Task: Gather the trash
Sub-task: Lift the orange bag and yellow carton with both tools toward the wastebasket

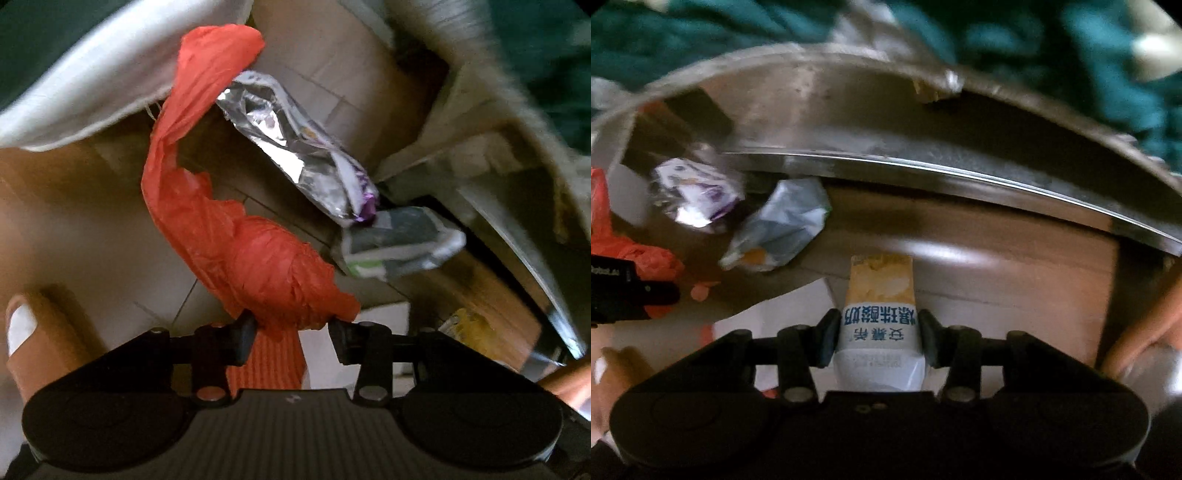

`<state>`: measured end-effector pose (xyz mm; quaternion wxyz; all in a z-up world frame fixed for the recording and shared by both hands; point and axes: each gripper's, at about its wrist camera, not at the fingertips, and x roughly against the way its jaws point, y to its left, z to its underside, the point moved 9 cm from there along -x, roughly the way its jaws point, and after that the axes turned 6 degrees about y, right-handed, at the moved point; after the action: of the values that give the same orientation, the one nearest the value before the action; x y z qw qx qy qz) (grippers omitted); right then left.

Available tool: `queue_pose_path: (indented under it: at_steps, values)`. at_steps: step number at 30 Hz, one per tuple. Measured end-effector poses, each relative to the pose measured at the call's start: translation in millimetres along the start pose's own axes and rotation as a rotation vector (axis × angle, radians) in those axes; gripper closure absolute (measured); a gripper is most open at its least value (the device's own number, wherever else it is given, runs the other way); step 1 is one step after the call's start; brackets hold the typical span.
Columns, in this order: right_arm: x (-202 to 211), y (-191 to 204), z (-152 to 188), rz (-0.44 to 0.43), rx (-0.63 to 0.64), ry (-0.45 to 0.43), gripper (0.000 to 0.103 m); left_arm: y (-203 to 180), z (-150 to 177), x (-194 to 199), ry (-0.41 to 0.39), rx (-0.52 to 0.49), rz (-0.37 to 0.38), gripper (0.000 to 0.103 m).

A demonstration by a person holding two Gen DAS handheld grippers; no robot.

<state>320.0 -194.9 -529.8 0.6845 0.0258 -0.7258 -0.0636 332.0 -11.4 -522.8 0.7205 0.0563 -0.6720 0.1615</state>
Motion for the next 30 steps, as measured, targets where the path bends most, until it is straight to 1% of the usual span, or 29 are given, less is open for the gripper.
queue_pose_path:
  at_steps: [5, 6, 9, 12, 16, 19, 22, 26, 30]
  values:
    - [50, 15, 22, -0.055, -0.024, -0.016, 0.059, -10, 21, 52, -0.037, -0.004, 0.019, 0.062]
    - [64, 14, 24, -0.067, -0.021, -0.021, 0.059, -12, 24, 61, -0.043, -0.006, 0.025, 0.062]
    - [97, 24, 35, -0.101, -0.009, -0.043, 0.059, -15, 39, 94, -0.067, -0.019, 0.039, 0.062]
    - [138, 36, 46, -0.136, 0.023, -0.084, 0.059, -16, 57, 130, -0.101, -0.038, 0.057, 0.062]
    - [193, 52, 58, -0.178, 0.07, -0.154, 0.059, -13, 78, 178, -0.161, -0.066, 0.079, 0.062]
    - [233, 67, 64, -0.189, 0.136, -0.224, 0.059, -10, 93, 213, -0.219, -0.104, 0.078, 0.062]
    - [272, 81, 68, -0.216, 0.177, -0.285, 0.059, -5, 110, 251, -0.27, -0.124, 0.093, 0.062]
    - [321, 101, 71, -0.231, 0.237, -0.364, 0.059, 2, 120, 294, -0.325, -0.144, 0.119, 0.062]
    - [359, 123, 70, -0.235, 0.285, -0.436, 0.059, 2, 126, 337, -0.386, -0.172, 0.147, 0.062]
